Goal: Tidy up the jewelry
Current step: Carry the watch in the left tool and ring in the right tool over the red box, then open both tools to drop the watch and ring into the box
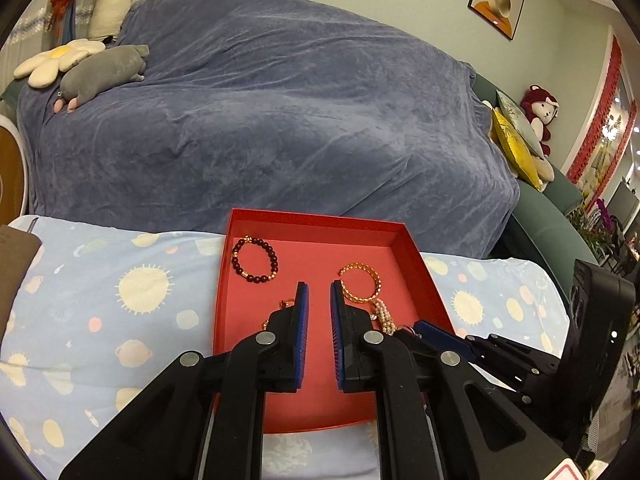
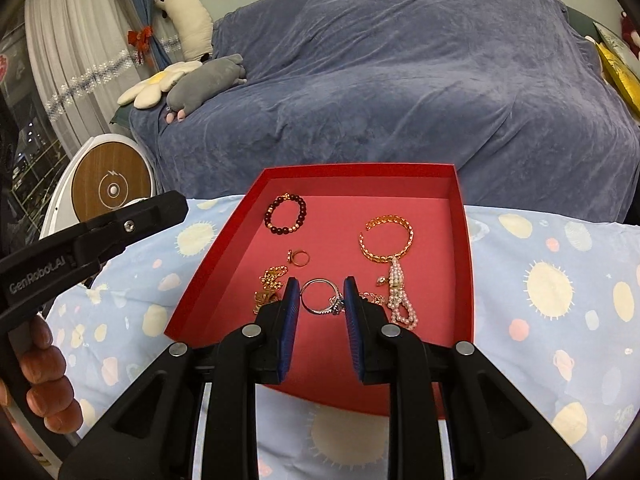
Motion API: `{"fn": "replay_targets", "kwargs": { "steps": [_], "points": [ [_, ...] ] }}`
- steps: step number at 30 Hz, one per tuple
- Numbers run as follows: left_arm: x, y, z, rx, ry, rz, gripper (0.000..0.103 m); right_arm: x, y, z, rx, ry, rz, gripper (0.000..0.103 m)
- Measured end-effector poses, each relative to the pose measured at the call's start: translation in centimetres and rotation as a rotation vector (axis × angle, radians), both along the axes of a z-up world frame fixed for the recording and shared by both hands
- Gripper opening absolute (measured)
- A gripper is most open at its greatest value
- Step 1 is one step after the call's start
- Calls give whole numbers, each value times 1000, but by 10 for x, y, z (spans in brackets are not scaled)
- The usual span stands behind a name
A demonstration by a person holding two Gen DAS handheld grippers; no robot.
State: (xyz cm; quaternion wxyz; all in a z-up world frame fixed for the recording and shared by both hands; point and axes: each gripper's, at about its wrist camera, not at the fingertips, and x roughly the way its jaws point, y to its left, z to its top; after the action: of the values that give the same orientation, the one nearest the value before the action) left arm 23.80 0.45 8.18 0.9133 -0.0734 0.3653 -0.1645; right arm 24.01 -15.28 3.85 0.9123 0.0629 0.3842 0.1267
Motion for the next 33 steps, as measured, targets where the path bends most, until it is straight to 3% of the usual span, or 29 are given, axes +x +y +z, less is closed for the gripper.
{"fn": "replay_targets", "kwargs": {
  "steps": [7,12,16,20,22,26,31,33],
  "points": [
    [15,5,-22,28,37,21,8,32,14,-25,-42,36,-16,22],
    [19,2,-35,89,53,40,8,51,15,-42,-52,76,-43,23],
    [23,4,-45,101,79,50,9,52,13,-42,-58,69,-65,26],
    [21,2,-47,117,90,57,10,35,7,-28,-50,45,-73,28],
    [16,1,-44,117,93,58,11,21,1,-17,-46,27,-74,38],
    [2,0,-33,118,85,67,14,-12,-6,5,-52,-6,-70,43],
    [-25,-4,-17,136,62,75,39,-58,-16,22,-44,-33,-68,51],
    [-38,-3,-14,147,56,75,43,-75,-19,25,-42,-34,-67,51]
  ]
}}
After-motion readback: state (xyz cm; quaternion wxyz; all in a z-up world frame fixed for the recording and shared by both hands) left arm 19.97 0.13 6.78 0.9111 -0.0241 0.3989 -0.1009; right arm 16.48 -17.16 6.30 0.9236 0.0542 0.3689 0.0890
